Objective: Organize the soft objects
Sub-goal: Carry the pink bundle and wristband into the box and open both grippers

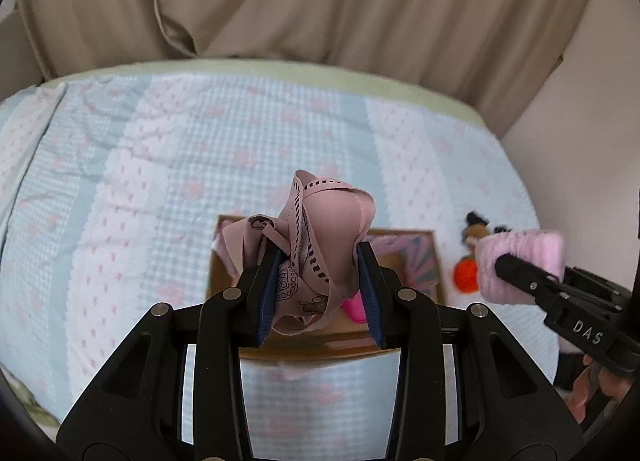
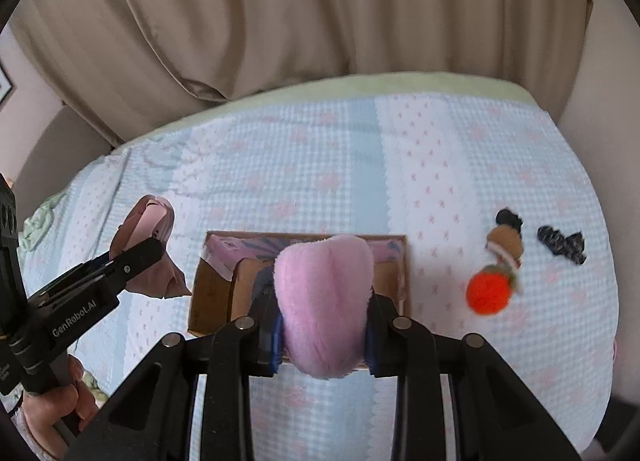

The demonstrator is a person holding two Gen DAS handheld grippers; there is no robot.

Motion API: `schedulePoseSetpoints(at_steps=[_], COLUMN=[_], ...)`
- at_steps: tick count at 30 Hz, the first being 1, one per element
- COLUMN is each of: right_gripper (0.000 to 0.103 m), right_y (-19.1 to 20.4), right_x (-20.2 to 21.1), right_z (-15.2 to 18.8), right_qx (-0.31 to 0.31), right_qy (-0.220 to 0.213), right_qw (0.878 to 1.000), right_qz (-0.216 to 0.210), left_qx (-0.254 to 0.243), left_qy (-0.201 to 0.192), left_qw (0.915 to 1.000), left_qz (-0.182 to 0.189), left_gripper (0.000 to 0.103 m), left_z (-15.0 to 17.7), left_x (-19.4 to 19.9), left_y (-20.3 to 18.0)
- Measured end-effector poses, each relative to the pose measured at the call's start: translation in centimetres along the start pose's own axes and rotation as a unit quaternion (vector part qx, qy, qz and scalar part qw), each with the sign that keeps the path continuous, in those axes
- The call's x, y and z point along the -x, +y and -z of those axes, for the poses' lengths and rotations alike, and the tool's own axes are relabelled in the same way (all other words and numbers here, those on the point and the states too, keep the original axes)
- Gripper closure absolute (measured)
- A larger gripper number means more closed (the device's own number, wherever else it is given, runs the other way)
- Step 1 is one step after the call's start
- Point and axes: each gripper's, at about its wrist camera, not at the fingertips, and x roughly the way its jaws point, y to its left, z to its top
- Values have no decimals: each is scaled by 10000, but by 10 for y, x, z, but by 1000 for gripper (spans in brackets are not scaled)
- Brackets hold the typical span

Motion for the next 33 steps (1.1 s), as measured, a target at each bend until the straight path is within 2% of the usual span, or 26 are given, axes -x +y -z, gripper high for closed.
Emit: schedulePoseSetpoints(at_steps=[8, 18, 24, 25, 26, 27, 28, 29, 30, 31, 32, 33], right_gripper=[75, 75, 75, 75, 73, 67, 61, 46, 29, 19, 4, 1], right_y=[16, -8, -21, -22, -24, -25, -26, -27, -28, -28, -27, -26], right_x=[-60, -141, -177, -180, -182, -184, -185, -185, -186, -187, -187, -186], right_z=[1, 3, 5, 4, 3, 1, 0, -2, -3, -5, -6, -6], right_qx=[-232, -315, -356, -379, -403, -432, -471, -520, -564, -580, -566, -527], right_qy=[553, 1318, 1588, 1588, 1574, 1555, 1510, 1452, 1416, 1399, 1368, 1325], right_qw=[9978, 9895, 9848, 9847, 9849, 9851, 9857, 9866, 9872, 9874, 9880, 9887], right_qz=[298, 503, 606, 609, 595, 597, 583, 531, 468, 451, 450, 454], left_qx=[-44, -60, -258, -319, -371, -386, -391, -379, -370, -336, -297, -279], left_qy=[648, 1239, 1532, 1558, 1600, 1636, 1668, 1659, 1634, 1608, 1586, 1527], left_qw=[9979, 9919, 9866, 9859, 9848, 9843, 9838, 9839, 9842, 9849, 9856, 9864], left_qz=[-11, -270, -493, -528, -555, -545, -522, -539, -572, -549, -512, -538], left_gripper=[70, 67, 67, 66, 58, 49, 46, 35, 14, 3, 0, 0], left_z=[7, 20, 33, 34, 35, 35, 35, 34, 33, 33, 32, 32], left_x=[-67, -142, -175, -178, -181, -182, -184, -185, -185, -183, -182, -180], left_y=[47, 61, 62, 60, 58, 57, 56, 54, 54, 53, 53, 53])
